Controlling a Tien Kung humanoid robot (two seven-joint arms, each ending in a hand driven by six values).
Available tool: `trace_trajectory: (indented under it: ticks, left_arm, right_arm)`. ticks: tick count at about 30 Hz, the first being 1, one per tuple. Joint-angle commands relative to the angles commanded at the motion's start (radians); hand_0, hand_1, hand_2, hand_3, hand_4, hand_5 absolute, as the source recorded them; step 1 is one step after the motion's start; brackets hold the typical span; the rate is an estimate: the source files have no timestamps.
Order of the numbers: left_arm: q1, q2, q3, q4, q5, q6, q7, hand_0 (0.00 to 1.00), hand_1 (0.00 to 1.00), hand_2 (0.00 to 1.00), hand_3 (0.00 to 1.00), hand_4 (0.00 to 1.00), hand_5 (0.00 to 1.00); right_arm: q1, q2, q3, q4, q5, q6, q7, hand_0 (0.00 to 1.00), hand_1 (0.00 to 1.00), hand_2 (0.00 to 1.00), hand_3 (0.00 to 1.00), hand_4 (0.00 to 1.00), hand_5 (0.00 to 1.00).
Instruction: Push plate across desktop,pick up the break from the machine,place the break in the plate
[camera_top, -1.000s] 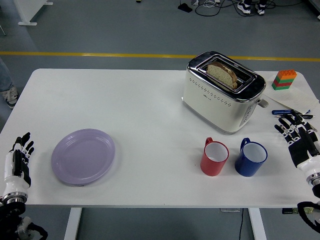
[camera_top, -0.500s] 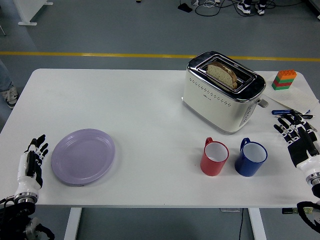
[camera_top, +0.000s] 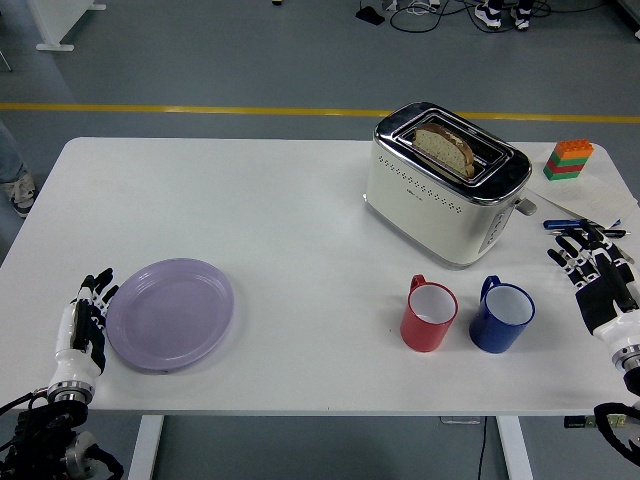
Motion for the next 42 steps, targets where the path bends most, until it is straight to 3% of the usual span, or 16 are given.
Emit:
trace_trajectory:
  ticks: [25,42]
  left_arm:
    - [0.0,-0.006,0.087,-0.049,-0.092,-0.026,0.007,0.875,0.883,0.901,0.788,0.534,0.998]
    - [0.009,0.01,0.153,-0.104,-0.291,-0.076,0.006,0.857,0.867,0.9,0.787,0.533,0.998]
  right_arm:
    - [0.0,-0.001,-0.006,-0.001,0.001,0.0,0.0,0.726,0.672,0.664,0.623,0.522,0.317]
    - [0.003,0.001,-0.01,-0.001,0.002,0.001,0.0,0.726,0.672,0.664,0.624,0.522,0.316]
